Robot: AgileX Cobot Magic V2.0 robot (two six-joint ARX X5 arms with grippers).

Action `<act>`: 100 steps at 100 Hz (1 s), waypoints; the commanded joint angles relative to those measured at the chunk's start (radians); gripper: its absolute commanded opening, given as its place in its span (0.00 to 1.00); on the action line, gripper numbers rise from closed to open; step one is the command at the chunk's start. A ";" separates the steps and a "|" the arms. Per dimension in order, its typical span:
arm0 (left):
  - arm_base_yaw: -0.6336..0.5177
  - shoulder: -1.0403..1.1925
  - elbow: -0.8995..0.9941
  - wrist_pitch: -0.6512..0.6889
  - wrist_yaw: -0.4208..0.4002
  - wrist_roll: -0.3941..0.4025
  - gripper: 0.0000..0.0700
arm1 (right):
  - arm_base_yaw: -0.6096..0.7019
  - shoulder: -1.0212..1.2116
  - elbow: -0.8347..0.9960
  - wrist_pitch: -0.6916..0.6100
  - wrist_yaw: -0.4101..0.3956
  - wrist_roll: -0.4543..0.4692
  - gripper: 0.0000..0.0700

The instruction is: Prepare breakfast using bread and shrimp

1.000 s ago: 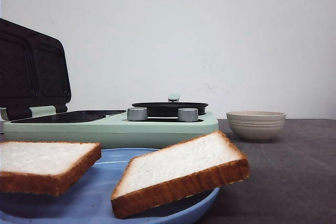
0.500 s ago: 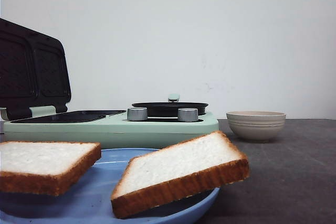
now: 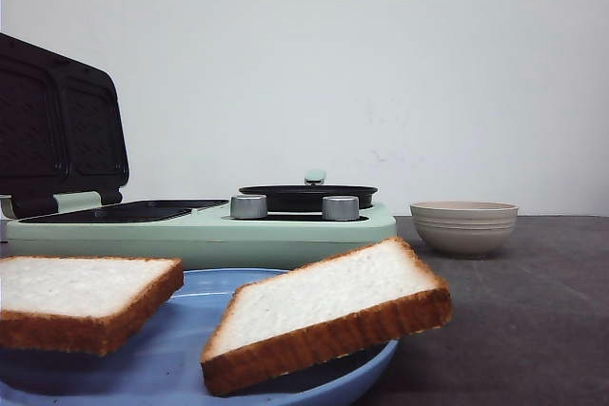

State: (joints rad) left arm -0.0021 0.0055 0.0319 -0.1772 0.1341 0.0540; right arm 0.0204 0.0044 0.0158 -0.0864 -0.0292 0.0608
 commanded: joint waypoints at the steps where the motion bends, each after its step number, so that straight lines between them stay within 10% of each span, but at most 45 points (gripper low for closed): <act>1: 0.002 -0.001 -0.016 -0.003 0.005 0.005 0.01 | 0.002 -0.001 -0.003 0.006 0.002 0.018 0.01; 100: 0.002 -0.001 -0.016 -0.002 0.005 0.005 0.01 | 0.002 -0.001 -0.003 0.003 0.003 0.037 0.01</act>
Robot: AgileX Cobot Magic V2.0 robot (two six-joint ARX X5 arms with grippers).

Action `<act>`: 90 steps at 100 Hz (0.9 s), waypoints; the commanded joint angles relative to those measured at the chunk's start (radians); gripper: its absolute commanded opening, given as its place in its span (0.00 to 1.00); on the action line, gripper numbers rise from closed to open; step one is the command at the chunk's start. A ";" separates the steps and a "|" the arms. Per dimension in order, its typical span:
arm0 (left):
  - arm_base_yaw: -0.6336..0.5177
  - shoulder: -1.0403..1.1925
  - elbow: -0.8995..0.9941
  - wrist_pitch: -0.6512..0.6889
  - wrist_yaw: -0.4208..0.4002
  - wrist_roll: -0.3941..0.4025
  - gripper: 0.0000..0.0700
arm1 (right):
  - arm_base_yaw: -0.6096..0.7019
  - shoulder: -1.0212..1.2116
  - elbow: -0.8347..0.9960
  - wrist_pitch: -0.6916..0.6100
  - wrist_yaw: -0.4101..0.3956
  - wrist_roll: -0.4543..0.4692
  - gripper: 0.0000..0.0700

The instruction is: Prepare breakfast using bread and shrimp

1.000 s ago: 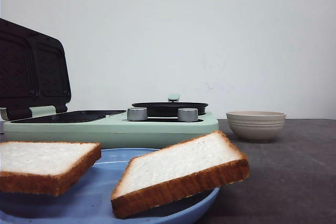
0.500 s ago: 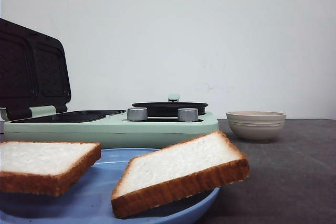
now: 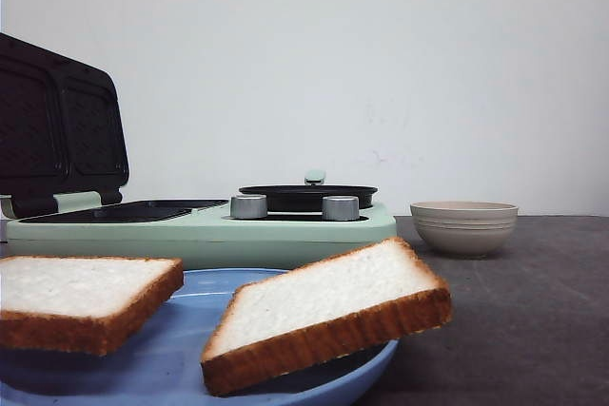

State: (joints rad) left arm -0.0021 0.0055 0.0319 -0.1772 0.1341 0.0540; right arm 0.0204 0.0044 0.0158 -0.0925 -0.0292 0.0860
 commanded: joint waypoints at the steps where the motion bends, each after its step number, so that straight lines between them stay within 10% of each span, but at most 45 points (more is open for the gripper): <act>1: 0.002 -0.001 -0.016 -0.002 0.005 0.005 0.01 | 0.002 -0.001 -0.003 0.010 0.003 0.012 0.01; 48: 0.002 -0.001 -0.016 -0.003 0.005 -0.236 0.01 | 0.002 -0.001 -0.003 -0.014 0.004 0.084 0.01; 90: 0.002 0.042 0.117 -0.053 0.028 -0.453 0.01 | 0.002 0.038 0.130 -0.112 0.000 0.364 0.00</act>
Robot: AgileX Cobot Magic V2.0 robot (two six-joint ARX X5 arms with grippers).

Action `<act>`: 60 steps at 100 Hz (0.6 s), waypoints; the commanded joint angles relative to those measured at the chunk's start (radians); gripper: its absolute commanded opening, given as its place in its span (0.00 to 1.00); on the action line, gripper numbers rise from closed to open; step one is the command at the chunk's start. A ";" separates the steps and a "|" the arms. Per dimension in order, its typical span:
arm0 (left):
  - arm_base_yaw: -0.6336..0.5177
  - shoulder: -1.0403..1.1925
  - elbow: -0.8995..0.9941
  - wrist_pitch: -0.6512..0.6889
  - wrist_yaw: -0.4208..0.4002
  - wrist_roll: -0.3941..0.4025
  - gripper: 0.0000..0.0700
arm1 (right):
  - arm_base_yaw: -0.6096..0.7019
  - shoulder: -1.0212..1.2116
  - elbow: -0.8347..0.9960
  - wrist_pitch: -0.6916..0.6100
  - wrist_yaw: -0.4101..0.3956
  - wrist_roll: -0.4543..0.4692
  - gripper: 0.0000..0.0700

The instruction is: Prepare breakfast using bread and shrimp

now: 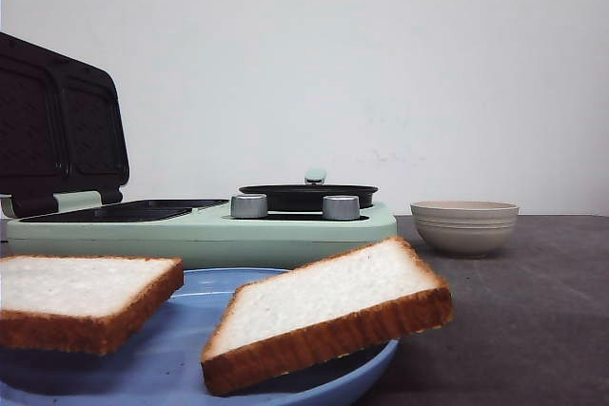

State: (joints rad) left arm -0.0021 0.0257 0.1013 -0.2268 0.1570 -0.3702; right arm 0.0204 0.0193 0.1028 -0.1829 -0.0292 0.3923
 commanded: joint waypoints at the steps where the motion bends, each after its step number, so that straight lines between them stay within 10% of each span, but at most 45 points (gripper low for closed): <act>1: 0.002 0.027 0.056 -0.010 0.005 -0.029 0.01 | 0.002 0.029 0.050 -0.029 0.000 0.057 0.00; 60: 0.002 0.647 0.553 -0.409 0.092 0.096 0.01 | 0.002 0.582 0.491 -0.327 -0.131 0.034 0.00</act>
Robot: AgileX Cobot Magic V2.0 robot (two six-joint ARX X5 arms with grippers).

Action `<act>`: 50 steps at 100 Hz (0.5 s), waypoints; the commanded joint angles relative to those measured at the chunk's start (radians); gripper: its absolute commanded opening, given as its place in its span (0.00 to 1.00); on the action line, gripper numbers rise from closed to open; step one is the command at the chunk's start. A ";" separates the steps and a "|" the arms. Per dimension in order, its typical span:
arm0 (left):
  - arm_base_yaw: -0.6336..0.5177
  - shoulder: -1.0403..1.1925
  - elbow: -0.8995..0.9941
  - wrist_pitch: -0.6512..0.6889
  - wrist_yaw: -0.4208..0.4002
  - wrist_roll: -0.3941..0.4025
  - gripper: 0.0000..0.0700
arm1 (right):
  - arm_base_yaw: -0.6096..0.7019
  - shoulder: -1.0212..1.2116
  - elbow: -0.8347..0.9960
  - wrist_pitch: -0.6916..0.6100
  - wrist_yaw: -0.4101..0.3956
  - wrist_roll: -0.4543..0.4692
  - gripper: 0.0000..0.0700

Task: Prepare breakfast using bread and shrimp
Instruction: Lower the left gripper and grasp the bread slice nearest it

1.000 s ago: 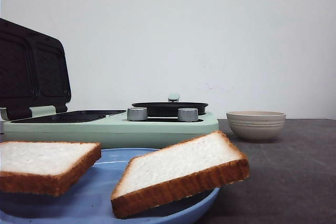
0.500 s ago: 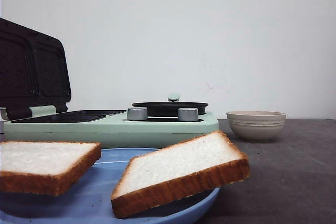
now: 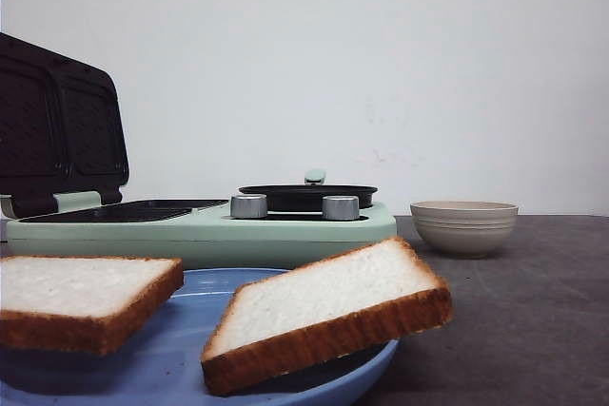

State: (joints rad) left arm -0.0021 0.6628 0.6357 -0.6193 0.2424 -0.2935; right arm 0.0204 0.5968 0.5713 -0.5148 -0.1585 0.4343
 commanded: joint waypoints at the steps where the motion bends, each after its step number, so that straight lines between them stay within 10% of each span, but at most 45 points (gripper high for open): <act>1: 0.002 0.012 0.019 -0.018 0.008 0.019 0.01 | 0.002 0.005 0.022 0.005 -0.002 -0.008 0.00; 31: 0.002 0.024 0.019 -0.109 0.118 0.017 0.01 | 0.002 0.010 0.022 -0.061 -0.162 -0.072 0.00; 50: 0.001 0.054 0.019 -0.137 0.258 0.028 0.37 | 0.002 0.011 0.022 -0.069 -0.273 -0.084 0.01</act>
State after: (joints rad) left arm -0.0021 0.6998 0.6373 -0.7528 0.4652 -0.2802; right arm 0.0204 0.6029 0.5755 -0.5907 -0.3950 0.3695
